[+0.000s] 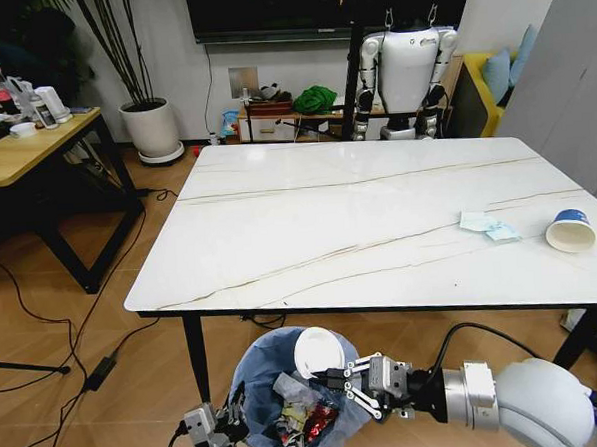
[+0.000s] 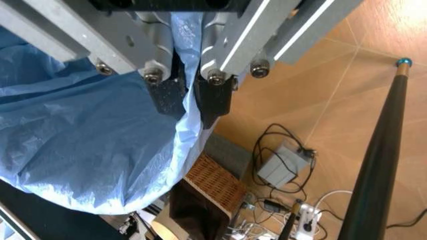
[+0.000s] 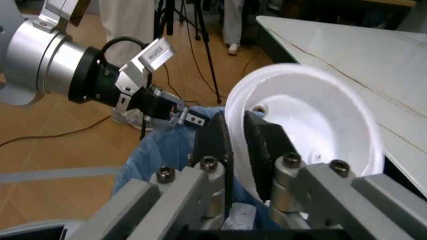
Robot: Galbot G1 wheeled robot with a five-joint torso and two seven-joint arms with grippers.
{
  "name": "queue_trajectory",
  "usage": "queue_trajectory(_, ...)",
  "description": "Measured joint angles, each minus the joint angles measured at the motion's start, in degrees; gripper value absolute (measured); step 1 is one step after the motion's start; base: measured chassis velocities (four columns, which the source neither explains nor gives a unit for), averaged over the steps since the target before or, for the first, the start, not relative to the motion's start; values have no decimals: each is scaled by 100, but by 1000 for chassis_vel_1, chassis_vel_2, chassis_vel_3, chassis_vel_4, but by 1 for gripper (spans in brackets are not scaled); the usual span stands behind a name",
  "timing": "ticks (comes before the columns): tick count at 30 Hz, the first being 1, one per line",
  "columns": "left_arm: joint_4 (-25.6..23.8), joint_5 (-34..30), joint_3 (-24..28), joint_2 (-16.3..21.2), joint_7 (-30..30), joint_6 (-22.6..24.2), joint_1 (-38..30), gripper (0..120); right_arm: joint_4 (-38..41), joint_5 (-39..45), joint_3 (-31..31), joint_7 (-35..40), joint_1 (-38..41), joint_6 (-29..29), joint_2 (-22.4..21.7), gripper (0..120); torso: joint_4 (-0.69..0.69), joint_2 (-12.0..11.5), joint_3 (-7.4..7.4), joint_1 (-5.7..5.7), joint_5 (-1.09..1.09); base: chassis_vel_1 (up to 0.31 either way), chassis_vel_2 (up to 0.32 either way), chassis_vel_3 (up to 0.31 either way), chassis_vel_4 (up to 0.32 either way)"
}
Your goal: Pick up the trash bin and place the trash from the table into it.
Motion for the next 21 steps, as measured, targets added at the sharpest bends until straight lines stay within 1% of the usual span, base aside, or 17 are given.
queue_trajectory(1, 0, 0, 0, 0, 0, 0, 0, 0, 0, 0, 0, 0, 0, 0, 0, 11, 0, 0, 0, 0, 0, 0, 0, 0, 0)
queue_trajectory(3, 15, -1, 34, -21, -2, 2, -2, 0, -2, 7, 7, 0, 2, 1, -8, 21, 0, 0, 0, 0, 0, 0, 0, 0, 0)
queue_trajectory(4, 19, -1, 42, -27, -1, 2, -3, 0, -2, 12, 11, 0, 4, 1, -10, 23, 0, 0, 0, 0, 0, 0, 0, 0, 0)
queue_trajectory(5, 24, 3, 55, -34, -2, 2, -3, 0, -9, 20, 21, 1, 6, 1, -17, 28, 0, 0, 0, 0, 0, 0, 0, 0, 0)
queue_trajectory(6, 24, 3, 55, -34, -2, 2, -3, 0, -9, 20, 21, 1, 6, 1, -17, 28, 0, 0, 0, 0, 0, 0, 0, 0, 0)
queue_trajectory(9, 28, 25, 102, -41, -2, 4, 20, 0, -34, 101, 140, 26, -3, 5, -15, 45, 0, 0, 0, 0, 0, 0, 0, 0, 0)
queue_trajectory(10, 28, 25, 102, -41, -2, 4, 20, 0, -34, 101, 140, 26, -3, 5, -15, 45, 0, 0, 0, 0, 0, 0, 0, 0, 0)
queue_trajectory(14, 9, 29, 148, 65, -2, 12, 76, 0, -158, 471, 599, 312, 104, -1, 172, 63, 1, 0, 0, 0, 1, 0, 0, 0, 0)
queue_trajectory(15, 9, 29, 148, 65, -2, 12, 76, 0, -158, 471, 599, 312, 104, -1, 172, 63, 1, 0, 0, 0, 1, 0, 0, 0, 0)
queue_trajectory(16, 7, 29, 159, 94, -2, 14, 80, 0, -182, 527, 695, 358, 105, -8, 202, 67, 1, 0, 0, 0, 1, 0, 0, 0, 0)
queue_trajectory(17, 6, 27, 176, 145, -1, 17, 83, 0, -233, 618, 917, 473, 100, -32, 265, 72, 1, 0, 0, 0, 0, 0, 0, 0, 0)
queue_trajectory(18, -5, 18, 204, 231, -1, 23, 79, 0, -365, 803, 1371, 733, 11, -72, 421, 79, 1, 0, 0, 0, -1, 0, 0, 0, 0)
queue_trajectory(19, -5, 18, 204, 231, -1, 23, 79, 0, -365, 803, 1371, 733, 11, -72, 421, 79, 1, 0, 0, 0, -1, 0, 0, 0, 0)
queue_trajectory(21, -35, -23, 250, 370, -1, 33, 56, 0, -568, 1085, 2207, 1154, -332, -80, 763, 90, -1, 0, 0, 0, 2, 0, 0, 0, 0)
